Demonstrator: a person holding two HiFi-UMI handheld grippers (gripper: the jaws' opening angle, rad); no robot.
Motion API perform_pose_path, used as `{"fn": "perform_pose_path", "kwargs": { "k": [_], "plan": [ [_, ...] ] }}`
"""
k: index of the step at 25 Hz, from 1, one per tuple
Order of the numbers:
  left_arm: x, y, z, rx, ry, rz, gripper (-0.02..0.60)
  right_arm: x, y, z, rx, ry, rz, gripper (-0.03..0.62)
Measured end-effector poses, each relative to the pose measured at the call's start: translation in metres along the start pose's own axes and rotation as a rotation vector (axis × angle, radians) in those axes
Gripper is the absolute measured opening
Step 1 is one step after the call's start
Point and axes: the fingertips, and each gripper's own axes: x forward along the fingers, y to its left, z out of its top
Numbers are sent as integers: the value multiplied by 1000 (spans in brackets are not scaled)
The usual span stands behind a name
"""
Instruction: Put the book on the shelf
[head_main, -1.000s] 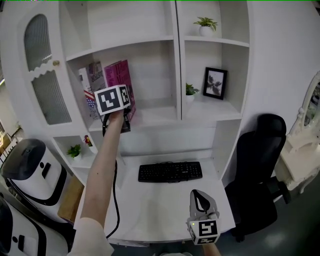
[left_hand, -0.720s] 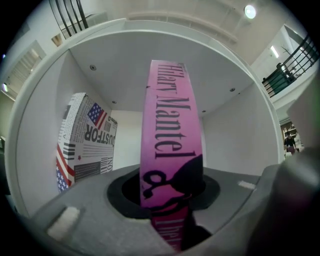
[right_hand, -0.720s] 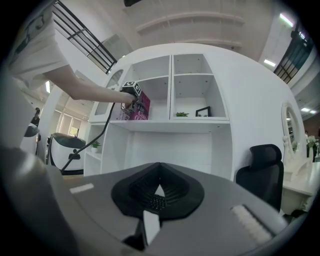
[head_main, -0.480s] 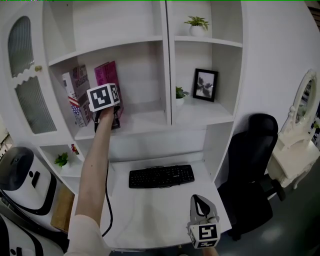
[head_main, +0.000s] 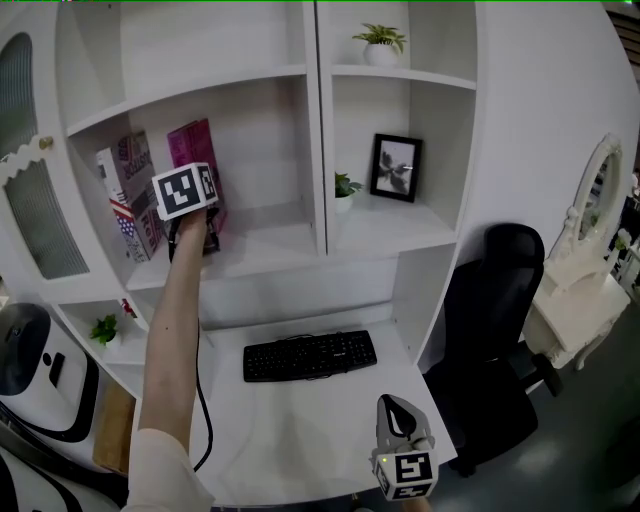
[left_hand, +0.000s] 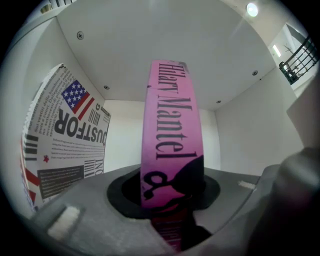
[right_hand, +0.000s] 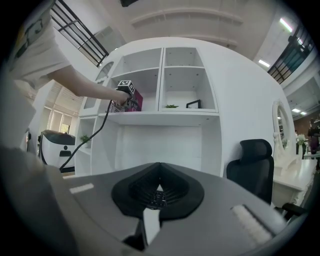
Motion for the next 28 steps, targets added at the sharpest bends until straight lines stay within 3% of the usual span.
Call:
{"fn": "perform_pose_path", "kwargs": {
  "k": [11,14,16,21,25,28],
  "plan": [
    [-2,4,1,-8,-12,6,154,-7,-9,-2,13,9,-28,3],
    [-13,10,8,-11,-37,15,224,-11,-12,-1,18,7,-32,3],
    [-24,8,17,-38,-78,-7,268,-11,-12,-1,13,4,-27,3],
    [-78,-1,50,-36,-210,-58,289,-5,7,6,3,-20,34,3],
    [-168,-17,68,-60,-382,-173,291,-3,32,5,-8,-18,105,3],
    [-245,-34,54,-38,-499,-247,270,2,52,3,-11,-10,160,3]
  ]
}}
